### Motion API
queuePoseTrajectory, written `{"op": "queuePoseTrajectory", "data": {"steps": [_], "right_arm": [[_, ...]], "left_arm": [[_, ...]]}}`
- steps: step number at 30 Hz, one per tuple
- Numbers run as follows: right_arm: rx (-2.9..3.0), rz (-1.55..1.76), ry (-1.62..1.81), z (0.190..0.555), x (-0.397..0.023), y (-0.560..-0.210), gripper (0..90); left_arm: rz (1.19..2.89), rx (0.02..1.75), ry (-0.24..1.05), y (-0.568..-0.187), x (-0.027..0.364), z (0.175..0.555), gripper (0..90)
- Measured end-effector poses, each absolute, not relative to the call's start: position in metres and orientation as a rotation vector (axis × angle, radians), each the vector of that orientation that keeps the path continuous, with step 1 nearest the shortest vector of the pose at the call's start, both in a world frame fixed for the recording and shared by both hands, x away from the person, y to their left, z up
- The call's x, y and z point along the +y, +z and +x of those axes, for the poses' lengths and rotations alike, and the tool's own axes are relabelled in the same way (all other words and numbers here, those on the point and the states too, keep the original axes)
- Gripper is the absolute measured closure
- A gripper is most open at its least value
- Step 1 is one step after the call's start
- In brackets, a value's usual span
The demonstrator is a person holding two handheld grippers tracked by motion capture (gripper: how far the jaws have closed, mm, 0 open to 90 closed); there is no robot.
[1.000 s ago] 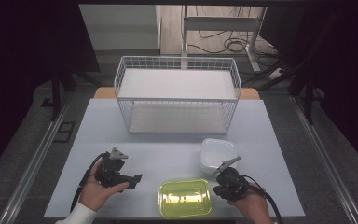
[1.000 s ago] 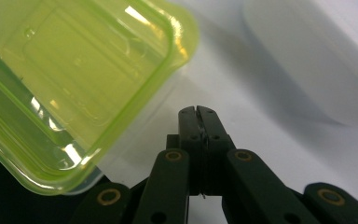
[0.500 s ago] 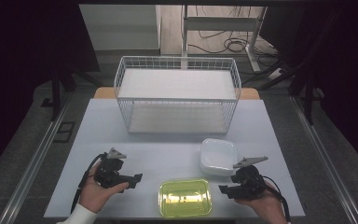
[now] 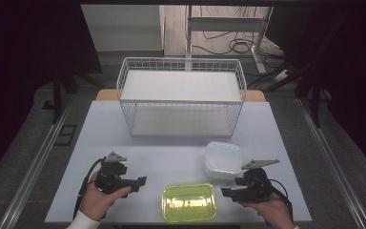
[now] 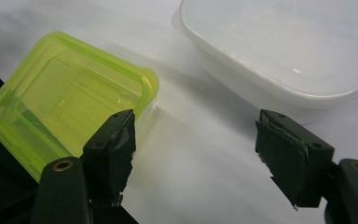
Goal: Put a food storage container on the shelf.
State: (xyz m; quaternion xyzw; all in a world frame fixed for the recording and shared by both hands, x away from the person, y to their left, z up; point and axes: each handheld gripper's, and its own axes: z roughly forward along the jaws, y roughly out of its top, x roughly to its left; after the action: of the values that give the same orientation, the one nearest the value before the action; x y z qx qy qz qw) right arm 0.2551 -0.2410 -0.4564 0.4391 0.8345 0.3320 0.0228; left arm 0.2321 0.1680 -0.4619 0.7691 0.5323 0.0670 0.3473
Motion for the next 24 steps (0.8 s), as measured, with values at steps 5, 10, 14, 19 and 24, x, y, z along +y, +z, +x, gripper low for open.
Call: {"op": "queuePoseTrajectory", "data": {"steps": [5, 10, 14, 19, 24], "right_arm": [[2.602, 1.375, 1.041, 0.254, -0.237, -0.457, 29.9], [2.620, 1.391, 1.034, 0.252, -0.232, -0.458, 31.3], [2.628, 1.403, 1.044, 0.251, -0.229, -0.458, 32.7], [2.646, 1.411, 1.043, 0.251, -0.226, -0.460, 34.9], [2.649, 1.443, 1.065, 0.251, -0.225, -0.462, 36.6]], "left_arm": [[1.974, 1.401, 0.099, -0.464, 0.161, 0.225, 18.7], [1.963, 1.406, 0.017, -0.468, 0.151, 0.214, 21.8], [1.941, 1.419, -0.043, -0.473, 0.143, 0.208, 26.0], [1.927, 1.451, -0.107, -0.481, 0.135, 0.208, 28.5], [1.913, 1.472, -0.189, -0.488, 0.125, 0.209, 31.8]]}}
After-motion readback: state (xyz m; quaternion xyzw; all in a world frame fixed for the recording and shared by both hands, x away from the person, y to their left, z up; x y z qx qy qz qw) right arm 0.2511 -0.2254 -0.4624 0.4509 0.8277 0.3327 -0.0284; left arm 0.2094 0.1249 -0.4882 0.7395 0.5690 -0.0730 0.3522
